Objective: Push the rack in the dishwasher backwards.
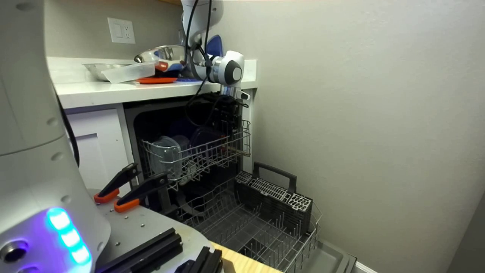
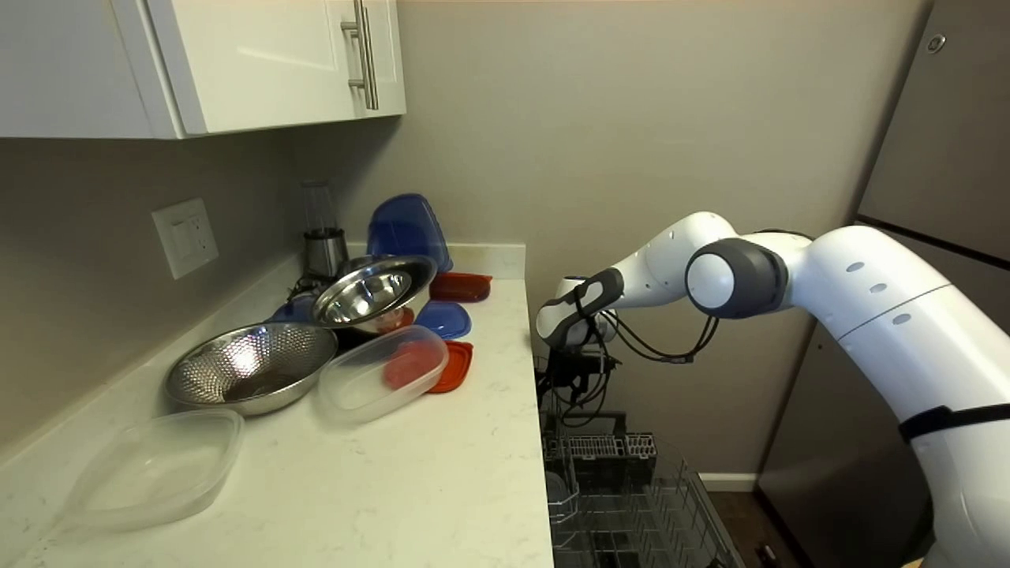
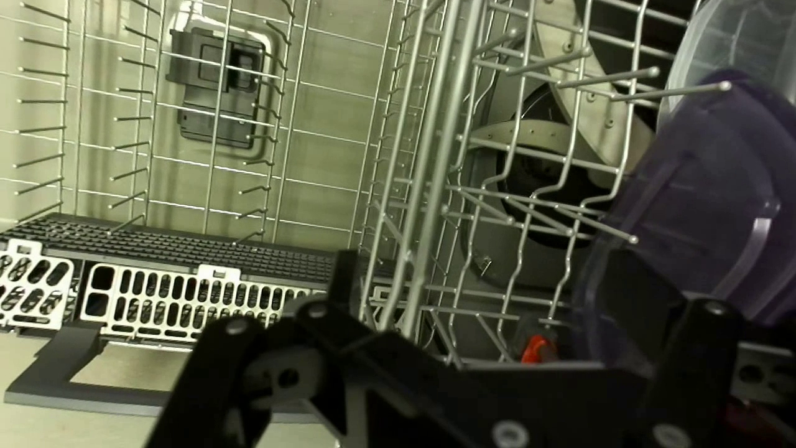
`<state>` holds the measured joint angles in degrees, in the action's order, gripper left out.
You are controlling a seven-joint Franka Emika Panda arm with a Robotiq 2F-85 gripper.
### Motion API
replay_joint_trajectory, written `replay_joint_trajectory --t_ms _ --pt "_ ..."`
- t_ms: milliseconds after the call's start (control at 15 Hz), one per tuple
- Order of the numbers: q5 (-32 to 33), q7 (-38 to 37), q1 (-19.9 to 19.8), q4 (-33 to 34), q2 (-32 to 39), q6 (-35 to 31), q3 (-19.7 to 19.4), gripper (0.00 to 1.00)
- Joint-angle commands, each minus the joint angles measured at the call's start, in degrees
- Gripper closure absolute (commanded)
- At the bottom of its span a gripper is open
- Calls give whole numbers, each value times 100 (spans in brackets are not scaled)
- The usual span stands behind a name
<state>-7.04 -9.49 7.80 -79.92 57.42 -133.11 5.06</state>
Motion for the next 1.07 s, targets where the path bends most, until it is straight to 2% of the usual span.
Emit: replay_joint_trajectory --t_ms 0,200,533,1000 --pt "-203 -11 -224 -86 -87 150 18 0" --pt "-226 178 -460 -634 -495 67 4 0" --pt "-370 456 -1001 -1902 -1613 -188 -49 0" --pt "-305 539 -1306 -2694 -2357 -20 -366 0"
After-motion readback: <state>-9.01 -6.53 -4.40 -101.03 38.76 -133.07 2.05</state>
